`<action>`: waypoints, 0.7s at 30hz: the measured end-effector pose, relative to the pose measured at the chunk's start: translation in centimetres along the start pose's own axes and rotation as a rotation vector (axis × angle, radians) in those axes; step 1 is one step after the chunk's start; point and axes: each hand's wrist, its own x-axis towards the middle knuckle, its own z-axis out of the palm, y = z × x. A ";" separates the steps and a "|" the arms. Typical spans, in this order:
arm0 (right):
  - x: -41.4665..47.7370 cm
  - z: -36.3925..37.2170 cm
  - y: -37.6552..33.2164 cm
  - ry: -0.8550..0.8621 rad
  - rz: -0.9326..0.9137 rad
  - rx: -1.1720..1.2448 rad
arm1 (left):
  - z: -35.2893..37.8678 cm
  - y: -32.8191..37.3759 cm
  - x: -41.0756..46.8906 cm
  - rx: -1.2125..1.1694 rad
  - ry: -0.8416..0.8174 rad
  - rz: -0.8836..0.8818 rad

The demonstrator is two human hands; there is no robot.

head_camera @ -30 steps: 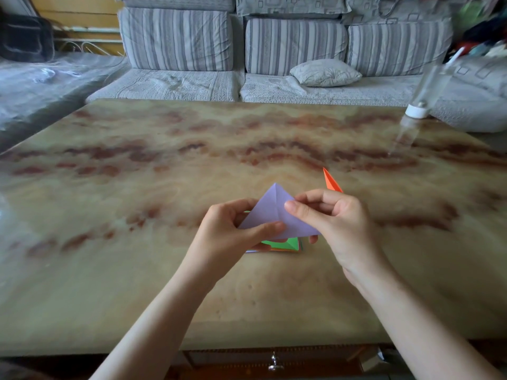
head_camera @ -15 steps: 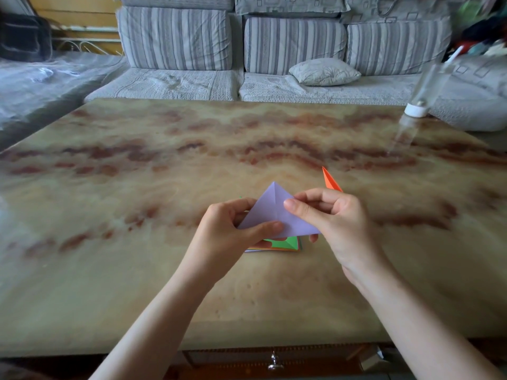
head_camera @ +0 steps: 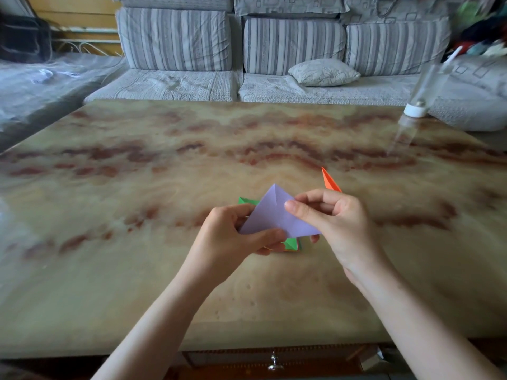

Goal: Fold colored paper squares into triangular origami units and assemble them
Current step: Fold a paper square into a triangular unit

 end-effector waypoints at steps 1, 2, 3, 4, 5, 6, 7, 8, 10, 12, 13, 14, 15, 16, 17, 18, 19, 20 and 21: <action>0.0 0.0 -0.1 0.007 0.012 0.025 | 0.0 0.0 0.0 -0.026 0.016 -0.003; 0.0 -0.1 -0.2 0.004 0.031 0.051 | 0.1 0.0 0.0 -0.065 0.037 -0.009; -0.1 -0.2 -0.3 -0.018 0.057 0.073 | 0.1 0.0 0.0 -0.110 0.062 -0.017; -0.1 -0.3 -0.4 -0.057 0.086 0.088 | 0.1 0.1 0.0 -0.150 0.085 -0.025; -0.2 -0.3 -0.4 -0.103 0.114 0.087 | 0.2 0.1 0.0 -0.177 0.103 -0.028; -0.4 -0.3 -0.4 -0.145 0.133 0.073 | 0.2 0.2 -0.1 -0.190 0.117 -0.029; -0.5 -0.1 -0.4 -0.178 0.142 0.057 | 0.3 0.2 -0.1 -0.194 0.129 -0.026; -0.7 0.0 -0.3 -0.195 0.146 0.046 | 0.4 0.2 -0.1 -0.196 0.140 -0.023; -0.9 0.3 -0.1 -0.186 0.149 0.059 | 0.6 0.2 -0.1 -0.204 0.162 -0.022; -0.9 0.4 0.0 -0.155 0.162 0.096 | 0.7 0.1 -0.1 -0.210 0.180 -0.020; -0.9 0.4 0.0 -0.145 0.171 0.116 | 0.8 0.0 -0.1 -0.215 0.190 -0.017; -0.9 0.4 0.1 -0.137 0.178 0.132 | 0.8 0.1 -0.2 -0.220 0.199 -0.011; -0.8 0.5 0.1 -0.132 0.185 0.146 | 0.9 0.1 -0.3 -0.223 0.206 -0.003; -0.8 0.5 0.1 -0.131 0.194 0.161 | 1.0 0.1 -0.3 -0.227 0.209 0.005; -0.8 0.5 0.1 -0.132 0.205 0.176 | 1.0 0.2 -0.4 -0.229 0.209 0.011; -0.8 0.5 0.1 -0.134 0.218 0.189 | 1.1 0.3 -0.4 -0.228 0.211 0.017; -0.7 0.4 0.1 -0.136 0.233 0.201 | 1.1 0.3 -0.4 -0.227 0.214 0.021; -0.6 0.4 0.1 -0.137 0.245 0.215 | 1.1 0.4 -0.4 -0.229 0.217 0.026; -0.6 0.3 0.1 -0.133 0.254 0.231 | 1.1 0.4 -0.3 -0.235 0.217 0.029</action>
